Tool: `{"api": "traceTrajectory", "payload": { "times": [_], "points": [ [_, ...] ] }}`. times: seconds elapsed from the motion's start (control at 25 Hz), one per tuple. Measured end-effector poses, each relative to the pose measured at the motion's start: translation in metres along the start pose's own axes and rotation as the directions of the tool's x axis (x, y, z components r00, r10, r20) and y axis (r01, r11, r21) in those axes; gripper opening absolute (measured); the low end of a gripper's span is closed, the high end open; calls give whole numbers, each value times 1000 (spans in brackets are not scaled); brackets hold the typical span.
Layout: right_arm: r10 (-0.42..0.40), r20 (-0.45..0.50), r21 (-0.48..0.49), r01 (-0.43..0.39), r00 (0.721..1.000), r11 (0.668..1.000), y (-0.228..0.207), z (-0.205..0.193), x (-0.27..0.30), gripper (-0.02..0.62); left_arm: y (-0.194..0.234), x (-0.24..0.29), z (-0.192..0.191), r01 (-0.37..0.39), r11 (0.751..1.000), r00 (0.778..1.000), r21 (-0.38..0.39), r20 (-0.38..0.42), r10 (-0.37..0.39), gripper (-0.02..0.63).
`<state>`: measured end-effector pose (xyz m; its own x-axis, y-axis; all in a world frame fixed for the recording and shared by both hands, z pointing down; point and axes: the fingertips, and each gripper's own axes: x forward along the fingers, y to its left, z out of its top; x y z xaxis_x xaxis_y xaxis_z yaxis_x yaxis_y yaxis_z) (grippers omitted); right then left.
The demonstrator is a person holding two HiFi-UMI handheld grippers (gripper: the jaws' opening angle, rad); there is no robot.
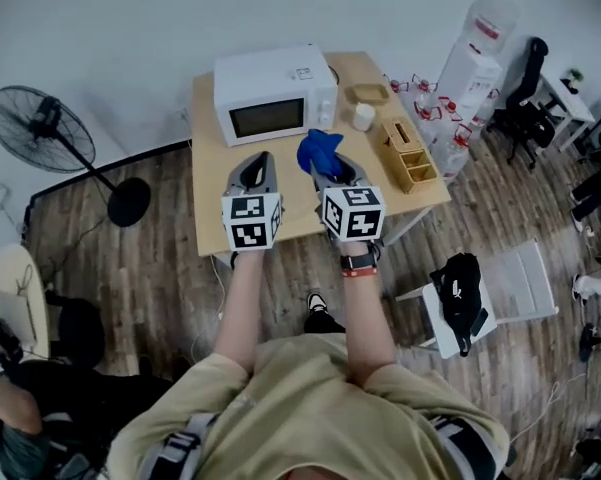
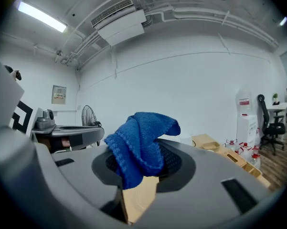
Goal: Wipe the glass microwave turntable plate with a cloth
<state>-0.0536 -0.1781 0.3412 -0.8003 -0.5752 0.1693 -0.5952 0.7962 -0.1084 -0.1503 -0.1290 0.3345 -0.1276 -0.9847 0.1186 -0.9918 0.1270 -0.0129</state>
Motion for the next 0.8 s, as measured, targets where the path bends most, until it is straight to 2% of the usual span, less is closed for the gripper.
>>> {"api": "traceTrajectory", "payload": {
  "times": [0.24,0.32,0.4,0.44,0.6,0.8],
  "points": [
    [81,18,-22,-81,997,996,-27,24,62,135,32,48,14,-96,995,995,2,25,96,17],
    [155,36,-12,-154,987,988,-28,30,78,135,42,63,13,-122,992,992,-15,20,122,17],
    [266,67,27,-268,962,963,-27,36,91,133,49,77,11,-145,989,989,-26,20,145,18],
    [294,83,38,-298,952,954,-30,37,97,131,51,83,9,-156,987,987,-28,22,156,18],
    [267,66,-22,-267,961,964,-56,31,125,130,56,105,-3,-183,983,983,-28,19,183,17],
    [280,6,-40,-279,960,959,-63,9,151,130,72,120,-26,-201,979,980,-29,-9,201,18]
  ]
}}
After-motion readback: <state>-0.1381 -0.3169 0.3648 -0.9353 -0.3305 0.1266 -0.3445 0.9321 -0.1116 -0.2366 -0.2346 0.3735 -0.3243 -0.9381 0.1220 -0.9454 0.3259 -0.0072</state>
